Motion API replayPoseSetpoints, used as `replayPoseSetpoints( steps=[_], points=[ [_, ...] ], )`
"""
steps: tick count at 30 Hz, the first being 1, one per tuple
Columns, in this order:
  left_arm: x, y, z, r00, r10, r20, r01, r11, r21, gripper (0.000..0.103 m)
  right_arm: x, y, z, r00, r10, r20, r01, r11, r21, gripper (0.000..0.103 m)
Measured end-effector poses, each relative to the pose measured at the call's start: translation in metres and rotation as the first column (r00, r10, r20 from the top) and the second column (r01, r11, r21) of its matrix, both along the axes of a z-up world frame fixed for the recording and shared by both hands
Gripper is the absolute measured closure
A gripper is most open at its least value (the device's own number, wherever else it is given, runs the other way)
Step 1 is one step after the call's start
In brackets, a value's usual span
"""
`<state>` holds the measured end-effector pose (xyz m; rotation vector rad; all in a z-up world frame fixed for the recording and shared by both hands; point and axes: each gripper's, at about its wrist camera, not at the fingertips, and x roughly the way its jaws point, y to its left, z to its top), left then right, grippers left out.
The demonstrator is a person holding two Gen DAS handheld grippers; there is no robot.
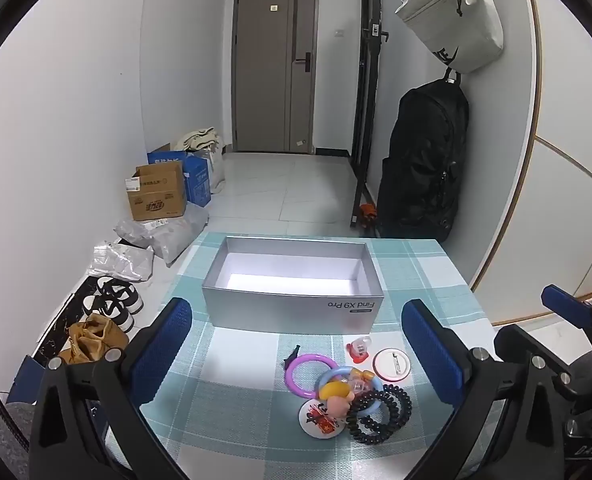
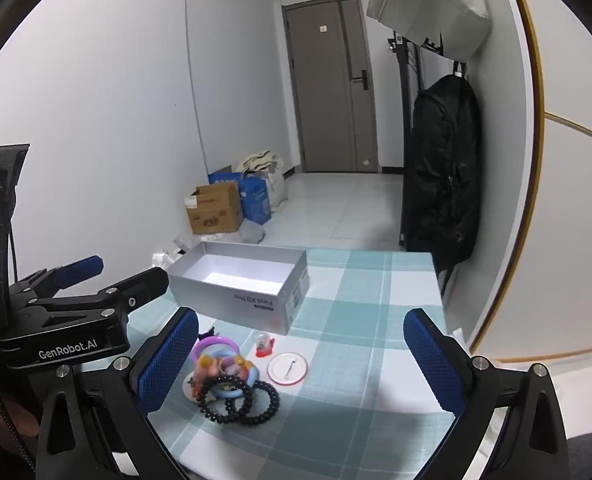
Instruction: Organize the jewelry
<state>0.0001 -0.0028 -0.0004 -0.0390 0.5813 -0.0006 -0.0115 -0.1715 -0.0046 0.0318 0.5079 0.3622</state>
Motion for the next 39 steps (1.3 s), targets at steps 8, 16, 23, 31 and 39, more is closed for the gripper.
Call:
replayPoseSetpoints(
  steps=[8, 16, 23, 31, 39],
  points=[
    [0.001, 0.003, 0.002, 1.000, 0.013, 0.025, -0.013, 1.000, -0.018, 0.001, -0.001, -0.001, 0.001, 1.000, 0.009, 0.010, -0.009, 1.000, -0.008, 0.000],
    [-0.001, 0.004, 0.004, 1.000, 0.014, 0.024, -0.013, 1.000, -0.016, 0.001, -0.006, -0.003, 0.004, 1.000, -0.014, 0.024, 0.014, 1.000, 0.004, 0.000],
    [-0.002, 0.005, 0.004, 1.000, 0.014, 0.022, -0.014, 0.999, -0.031, 0.001, -0.005, -0.003, 0.003, 1.000, -0.009, 0.021, 0.009, 1.000, 0.000, 0.000],
    [0.001, 0.008, 0.004, 1.000, 0.002, 0.007, -0.002, 0.998, -0.068, 0.001, -0.005, -0.003, 0.004, 1.000, -0.014, 0.017, 0.014, 1.000, -0.001, 0.000],
    [0.000, 0.007, 0.003, 1.000, -0.005, 0.012, 0.006, 0.998, -0.064, 0.001, -0.005, -0.004, 0.003, 1.000, -0.016, 0.015, 0.016, 1.000, 0.004, 0.000]
  ],
)
